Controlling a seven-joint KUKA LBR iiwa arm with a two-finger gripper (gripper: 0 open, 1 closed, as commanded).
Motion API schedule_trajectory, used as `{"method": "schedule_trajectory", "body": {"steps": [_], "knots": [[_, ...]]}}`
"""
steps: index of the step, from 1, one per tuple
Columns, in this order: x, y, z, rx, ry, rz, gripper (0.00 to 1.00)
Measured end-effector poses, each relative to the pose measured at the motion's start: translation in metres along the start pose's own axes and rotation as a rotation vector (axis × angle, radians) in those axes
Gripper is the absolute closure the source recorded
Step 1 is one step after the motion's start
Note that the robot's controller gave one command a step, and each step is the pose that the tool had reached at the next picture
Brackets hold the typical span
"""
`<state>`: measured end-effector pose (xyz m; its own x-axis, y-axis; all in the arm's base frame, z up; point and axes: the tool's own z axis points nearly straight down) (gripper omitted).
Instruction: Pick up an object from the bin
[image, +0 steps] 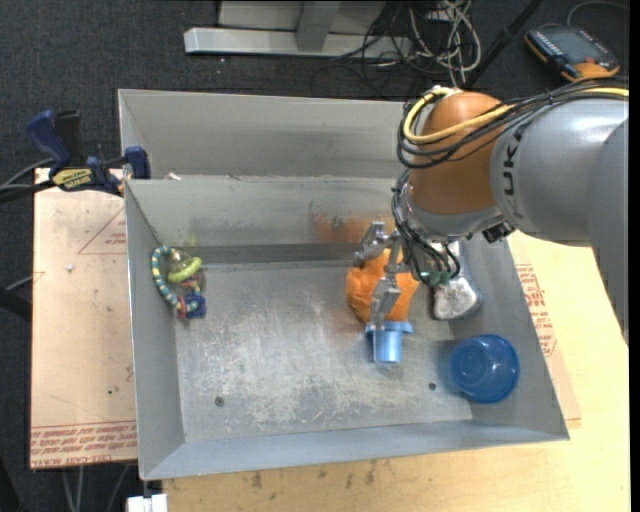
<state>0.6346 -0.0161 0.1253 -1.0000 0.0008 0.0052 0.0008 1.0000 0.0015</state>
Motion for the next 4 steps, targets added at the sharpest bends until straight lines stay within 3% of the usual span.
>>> {"method": "schedule_trajectory", "body": {"steps": [1,2,3,4], "knots": [[-0.002,0.0,-0.005,0.001,-0.007,0.0,0.0],[-0.004,-0.051,0.047,0.0,-0.031,-0.067,1.0],[-0.004,-0.051,0.047,0.0,-0.031,-0.067,1.0],[0.0,-0.027,-0.125,0.002,-0.018,-0.078,1.0]]}}
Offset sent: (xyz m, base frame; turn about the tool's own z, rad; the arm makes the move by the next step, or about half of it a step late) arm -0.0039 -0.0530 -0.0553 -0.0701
